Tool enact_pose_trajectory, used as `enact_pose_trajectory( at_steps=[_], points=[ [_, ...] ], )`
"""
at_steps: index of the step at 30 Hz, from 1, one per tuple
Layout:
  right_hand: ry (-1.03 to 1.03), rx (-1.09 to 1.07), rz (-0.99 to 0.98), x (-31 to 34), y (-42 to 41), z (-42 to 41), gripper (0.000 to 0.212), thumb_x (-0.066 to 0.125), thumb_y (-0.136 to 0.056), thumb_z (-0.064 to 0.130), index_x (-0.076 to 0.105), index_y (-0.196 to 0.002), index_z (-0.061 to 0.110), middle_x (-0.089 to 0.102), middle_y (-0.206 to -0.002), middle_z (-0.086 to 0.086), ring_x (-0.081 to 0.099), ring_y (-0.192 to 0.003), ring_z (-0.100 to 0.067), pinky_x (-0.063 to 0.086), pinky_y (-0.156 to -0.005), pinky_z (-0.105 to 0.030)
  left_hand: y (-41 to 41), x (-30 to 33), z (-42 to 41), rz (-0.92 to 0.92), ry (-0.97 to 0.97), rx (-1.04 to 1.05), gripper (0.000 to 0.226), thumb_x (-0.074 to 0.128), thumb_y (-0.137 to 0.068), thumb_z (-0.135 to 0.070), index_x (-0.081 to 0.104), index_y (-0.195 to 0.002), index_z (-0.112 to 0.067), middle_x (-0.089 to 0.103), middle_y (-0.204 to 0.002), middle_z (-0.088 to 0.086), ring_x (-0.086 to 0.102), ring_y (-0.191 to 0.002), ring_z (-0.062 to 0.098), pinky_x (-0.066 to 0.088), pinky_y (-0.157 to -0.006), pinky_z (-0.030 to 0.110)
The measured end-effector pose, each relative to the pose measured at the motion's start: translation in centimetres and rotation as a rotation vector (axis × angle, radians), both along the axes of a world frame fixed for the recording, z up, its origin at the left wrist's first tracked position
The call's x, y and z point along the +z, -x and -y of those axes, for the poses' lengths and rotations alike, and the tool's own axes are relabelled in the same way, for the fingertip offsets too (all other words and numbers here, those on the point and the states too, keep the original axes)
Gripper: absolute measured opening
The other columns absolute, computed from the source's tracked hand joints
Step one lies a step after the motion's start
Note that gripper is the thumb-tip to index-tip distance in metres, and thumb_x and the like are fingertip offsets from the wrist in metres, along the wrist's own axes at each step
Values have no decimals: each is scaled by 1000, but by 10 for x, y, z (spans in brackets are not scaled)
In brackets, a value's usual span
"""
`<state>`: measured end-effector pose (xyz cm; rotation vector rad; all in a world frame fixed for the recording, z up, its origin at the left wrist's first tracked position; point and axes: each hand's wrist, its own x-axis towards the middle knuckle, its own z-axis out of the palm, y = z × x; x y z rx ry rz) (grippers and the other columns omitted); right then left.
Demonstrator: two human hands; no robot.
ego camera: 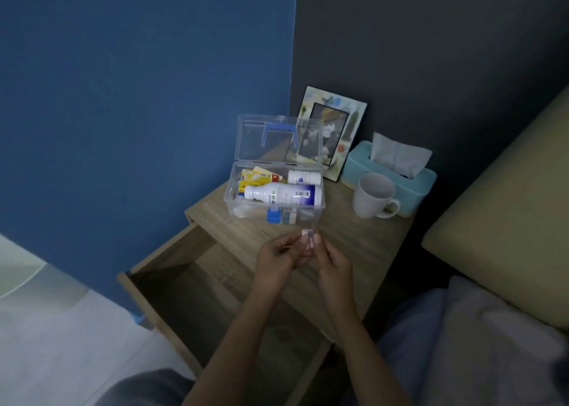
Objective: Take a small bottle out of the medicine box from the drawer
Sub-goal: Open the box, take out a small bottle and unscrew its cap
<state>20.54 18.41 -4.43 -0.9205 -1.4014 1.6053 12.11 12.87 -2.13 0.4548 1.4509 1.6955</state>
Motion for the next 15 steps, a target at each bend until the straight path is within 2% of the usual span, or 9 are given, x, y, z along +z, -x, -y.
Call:
enact_pose_trajectory(
  at_steps=[3, 5, 8, 11, 15],
  points=[
    [-43, -3, 36, -5, -1, 2, 22, 53, -97, 16, 71, -108, 22, 76, -94, 11, 70, -92, -1, 51, -77, -12, -1, -2, 2, -24, 4, -6, 28, 58, -93, -11, 68, -117, -1, 75, -98, 10, 74, -82, 11, 60, -78, 22],
    [-65, -15, 50, -7, -2, 5, 22, 52, -98, 16, 71, -108, 20, 75, -95, 7, 69, -90, -3, 53, -77, -16, -5, -4, 3, -122, 25, -11, 26, 56, -95, -13, 69, -116, -5, 74, -100, 10, 73, -86, 15, 60, -79, 24],
    [-116, -53, 70, -9, -1, 9, 23, 50, -98, 16, 70, -110, 16, 74, -96, 7, 68, -88, 4, 51, -75, -11, -14, -7, 1, -369, 80, 22, 22, 50, -99, -18, 70, -108, -14, 73, -92, 8, 72, -86, 18, 61, -76, 28],
    [-140, -72, 81, -10, 1, 11, 26, 50, -98, 13, 65, -120, 12, 69, -102, 12, 63, -91, 16, 45, -76, -1, -20, -12, -3, -640, 189, 40, 38, 38, -103, -26, 68, -112, -6, 71, -96, 13, 70, -88, 20, 59, -81, 40],
    [-142, -82, 65, -11, -1, 14, 28, 51, -97, 9, 57, -123, 18, 64, -104, 20, 61, -93, 19, 44, -74, 2, -19, -13, -5, -683, 240, 24, 46, 33, -103, -32, 67, -101, -3, 69, -90, 15, 67, -82, 24, 55, -78, 45]
  ],
)
